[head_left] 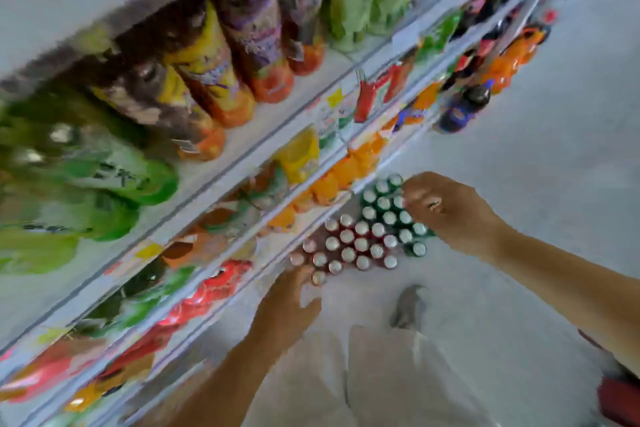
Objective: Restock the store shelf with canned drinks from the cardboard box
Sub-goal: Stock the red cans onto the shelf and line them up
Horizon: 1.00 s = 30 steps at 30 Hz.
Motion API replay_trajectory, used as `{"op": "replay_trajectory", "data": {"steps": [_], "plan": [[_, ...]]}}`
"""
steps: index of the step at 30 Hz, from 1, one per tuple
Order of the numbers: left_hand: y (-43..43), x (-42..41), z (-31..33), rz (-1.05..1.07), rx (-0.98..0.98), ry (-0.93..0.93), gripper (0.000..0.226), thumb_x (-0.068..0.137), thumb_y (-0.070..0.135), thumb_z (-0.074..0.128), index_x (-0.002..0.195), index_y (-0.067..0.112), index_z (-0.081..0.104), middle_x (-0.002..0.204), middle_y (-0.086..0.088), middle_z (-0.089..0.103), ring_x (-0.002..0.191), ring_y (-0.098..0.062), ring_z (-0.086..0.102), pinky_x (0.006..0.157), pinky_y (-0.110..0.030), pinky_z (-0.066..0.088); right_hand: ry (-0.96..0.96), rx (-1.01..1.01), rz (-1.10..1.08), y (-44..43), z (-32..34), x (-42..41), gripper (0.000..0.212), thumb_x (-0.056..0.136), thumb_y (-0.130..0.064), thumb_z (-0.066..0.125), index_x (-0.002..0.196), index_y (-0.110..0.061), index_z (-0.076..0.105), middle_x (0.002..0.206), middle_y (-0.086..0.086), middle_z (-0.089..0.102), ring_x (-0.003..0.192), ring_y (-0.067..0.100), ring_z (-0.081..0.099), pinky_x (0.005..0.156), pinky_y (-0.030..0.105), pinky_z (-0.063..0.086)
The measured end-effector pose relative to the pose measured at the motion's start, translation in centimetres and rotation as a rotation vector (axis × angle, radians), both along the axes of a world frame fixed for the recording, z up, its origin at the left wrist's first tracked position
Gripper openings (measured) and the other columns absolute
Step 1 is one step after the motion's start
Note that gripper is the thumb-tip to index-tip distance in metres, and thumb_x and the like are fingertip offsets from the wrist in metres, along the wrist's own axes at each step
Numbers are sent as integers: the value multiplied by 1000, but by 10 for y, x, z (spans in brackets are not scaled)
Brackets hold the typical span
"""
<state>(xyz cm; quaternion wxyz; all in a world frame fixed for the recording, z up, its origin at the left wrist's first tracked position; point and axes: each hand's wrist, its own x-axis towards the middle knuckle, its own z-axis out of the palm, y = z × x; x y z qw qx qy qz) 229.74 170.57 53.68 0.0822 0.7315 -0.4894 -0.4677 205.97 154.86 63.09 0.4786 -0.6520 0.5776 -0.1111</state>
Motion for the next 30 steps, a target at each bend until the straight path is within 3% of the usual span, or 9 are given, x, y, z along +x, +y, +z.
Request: {"op": "replay_trajectory", "data": {"steps": [4, 7, 9, 12, 16, 19, 22, 25, 30], "plan": [[11, -27, -121, 17, 279, 7, 56, 81, 33, 68, 133, 29, 50, 126, 9, 54, 115, -15, 57, 95, -34, 48, 213, 308, -59, 17, -150, -37, 17, 90, -28, 61, 104, -37, 54, 93, -7, 62, 84, 17, 58, 70, 26, 46], [13, -40, -198, 12, 383, -49, 57, 84, 30, 64, 138, 28, 45, 132, 3, 49, 114, -16, 55, 94, -31, 47, 292, 462, -148, 39, -255, -45, 31, 88, -32, 61, 117, -36, 53, 108, -2, 63, 89, 23, 61, 79, 36, 53], [12, -46, -265, 27, 414, -89, 58, 85, 29, 65, 139, 28, 44, 132, 3, 46, 114, -18, 54, 90, -36, 50, 307, 537, -185, 49, -335, -46, 42, 87, -35, 63, 128, -33, 51, 119, -3, 60, 93, 18, 58, 82, 32, 52], [11, -54, -363, 19, 414, -112, 61, 84, 28, 71, 139, 22, 45, 134, -4, 49, 118, -22, 53, 96, -36, 45, 332, 616, -187, 67, -444, -38, 47, 89, -35, 62, 133, -31, 46, 130, -4, 54, 85, 13, 56, 66, 18, 45], [7, -63, -474, -39, 351, -128, 66, 79, 33, 76, 137, 23, 47, 134, -2, 50, 122, -23, 51, 101, -40, 43, 351, 622, -145, 88, -567, -29, 61, 86, -36, 64, 140, -29, 38, 135, 5, 49, 111, 24, 56, 91, 32, 48], [-5, -65, -532, -175, 159, -271, 66, 75, 36, 80, 130, 19, 49, 127, -4, 52, 118, -27, 49, 95, -40, 46, 394, 565, -108, 97, -627, -26, 74, 85, -38, 67, 146, -33, 27, 136, 7, 46, 117, 27, 53, 95, 37, 46], [-20, -65, -567, -262, -11, -408, 77, 72, 41, 83, 136, 18, 47, 138, -7, 45, 124, -28, 44, 100, -39, 44, 367, 497, -153, 99, -667, -23, 85, 83, -39, 69, 149, -40, 15, 141, 3, 42, 119, 26, 53, 97, 38, 44], [-28, -61, -595, -389, -69, -528, 86, 73, 53, 78, 143, 21, 41, 145, -4, 40, 128, -26, 40, 101, -37, 41, 313, 444, -179, 97, -695, -17, 88, 81, -38, 73, 148, -39, 16, 147, -1, 39, 123, 23, 51, 90, 29, 39], [-32, -51, -626, -514, -197, -635, 85, 67, 52, 82, 138, 20, 47, 135, -1, 54, 111, -28, 50, 93, -40, 42, 331, 316, -227, 92, -716, -2, 83, 77, -28, 77, 142, -32, 26, 137, 0, 50, 117, 26, 53, 83, 31, 42]]}}
